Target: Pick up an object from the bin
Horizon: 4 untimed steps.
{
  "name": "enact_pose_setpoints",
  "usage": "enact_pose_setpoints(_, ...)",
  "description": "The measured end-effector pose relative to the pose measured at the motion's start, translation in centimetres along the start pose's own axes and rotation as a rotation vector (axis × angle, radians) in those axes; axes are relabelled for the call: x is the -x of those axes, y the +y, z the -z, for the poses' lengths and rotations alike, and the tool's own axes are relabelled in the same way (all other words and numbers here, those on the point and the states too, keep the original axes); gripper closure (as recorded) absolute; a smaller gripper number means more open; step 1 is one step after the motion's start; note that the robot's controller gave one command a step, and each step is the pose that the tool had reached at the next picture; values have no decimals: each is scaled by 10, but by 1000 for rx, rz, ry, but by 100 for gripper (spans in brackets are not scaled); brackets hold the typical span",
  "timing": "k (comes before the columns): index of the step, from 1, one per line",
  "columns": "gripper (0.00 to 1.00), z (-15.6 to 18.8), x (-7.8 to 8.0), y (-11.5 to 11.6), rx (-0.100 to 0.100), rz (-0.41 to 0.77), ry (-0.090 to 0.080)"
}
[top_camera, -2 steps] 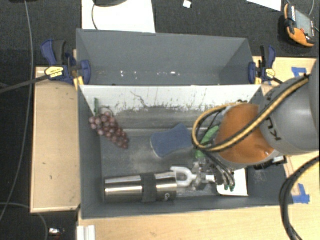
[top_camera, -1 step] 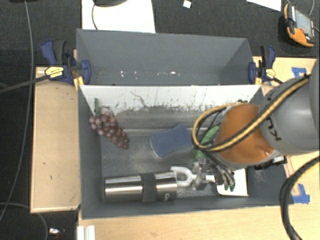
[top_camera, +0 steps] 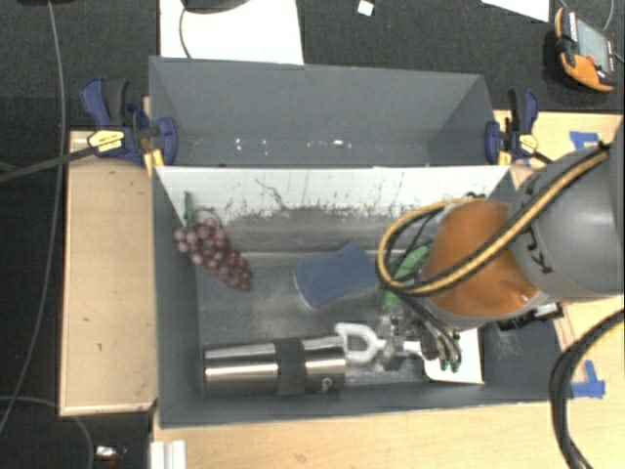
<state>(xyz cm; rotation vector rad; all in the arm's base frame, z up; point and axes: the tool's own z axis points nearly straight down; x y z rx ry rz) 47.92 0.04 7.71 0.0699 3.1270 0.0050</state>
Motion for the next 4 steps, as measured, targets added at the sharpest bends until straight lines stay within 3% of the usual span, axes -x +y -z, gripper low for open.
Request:
enact_pose_setpoints(1,100,28,-2,0,0,-1,10)
enact_pose_setpoints(4,100,134,2,0,0,-2,-1)
